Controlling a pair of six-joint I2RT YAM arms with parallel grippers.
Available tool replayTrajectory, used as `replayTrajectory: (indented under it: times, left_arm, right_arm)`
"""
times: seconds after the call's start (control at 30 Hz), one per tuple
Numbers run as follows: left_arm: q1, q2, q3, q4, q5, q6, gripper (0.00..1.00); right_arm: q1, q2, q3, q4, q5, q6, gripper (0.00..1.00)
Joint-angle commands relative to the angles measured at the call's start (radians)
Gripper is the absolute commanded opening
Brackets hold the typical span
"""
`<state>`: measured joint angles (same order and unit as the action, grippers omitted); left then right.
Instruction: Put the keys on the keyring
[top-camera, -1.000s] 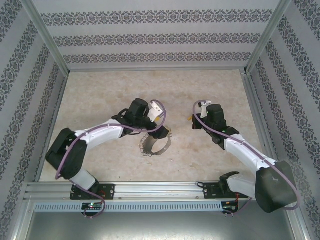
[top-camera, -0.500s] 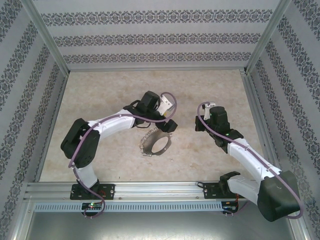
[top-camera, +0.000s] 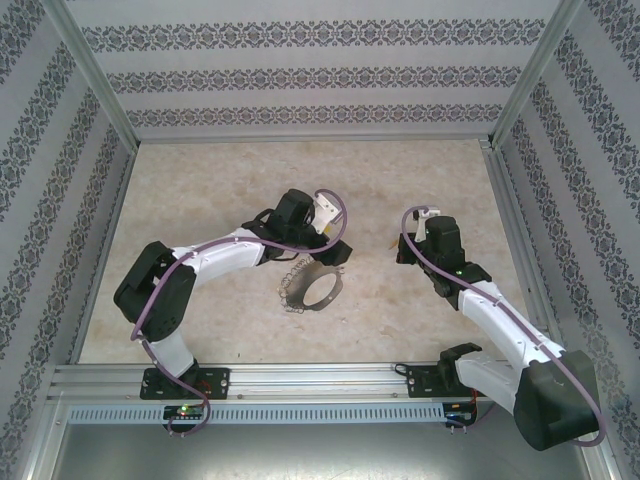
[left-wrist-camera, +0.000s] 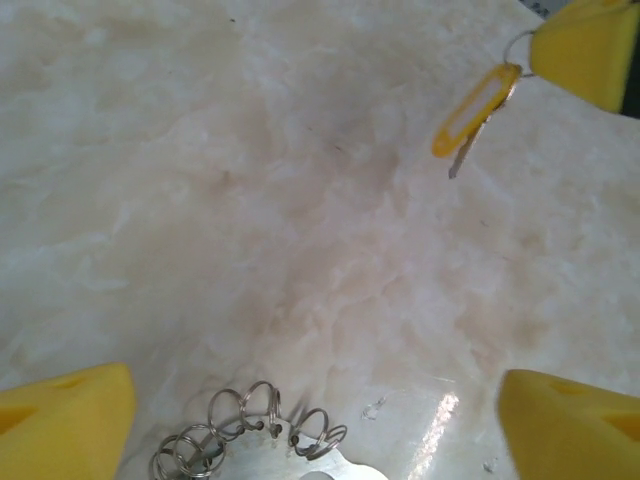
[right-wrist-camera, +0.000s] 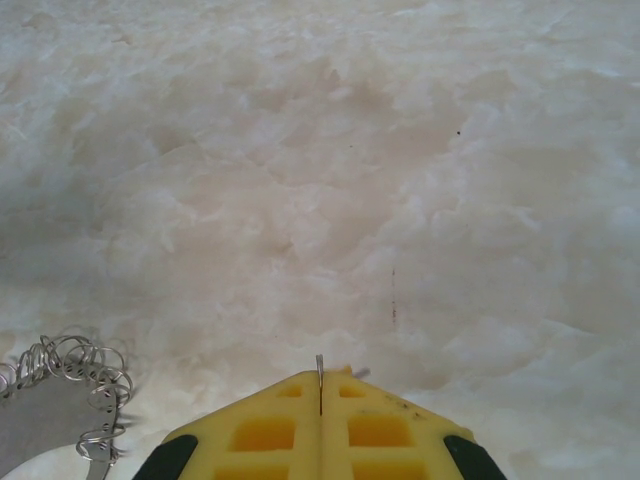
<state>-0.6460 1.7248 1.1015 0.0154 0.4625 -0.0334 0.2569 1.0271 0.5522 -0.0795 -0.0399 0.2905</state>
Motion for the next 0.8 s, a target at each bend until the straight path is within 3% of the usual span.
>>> replayTrajectory:
  times: [0.0, 0.13, 0.23, 0.77]
  left_arm:
    - [0.005, -0.022, 0.003, -0.030, 0.077, 0.053, 0.84]
    - [0.005, 0.025, 0.019, -0.175, 0.203, 0.194, 0.67]
    - [0.006, 0.081, 0.046, -0.242, 0.258, 0.226, 0.58]
    - [0.029, 0.231, 0.113, -0.262, 0.393, 0.242, 0.44]
  right_arm:
    - [-0.007, -0.019, -0.015, 0.000, 0.022, 0.019, 0.00]
    - [-0.010, -0.022, -0.015, 0.003, 0.016, 0.022, 0.00]
    - [-0.011, -0.022, -0.015, 0.012, 0.011, 0.023, 0.00]
    - [-0.016, -0.007, -0.023, 0.025, 0.008, 0.021, 0.00]
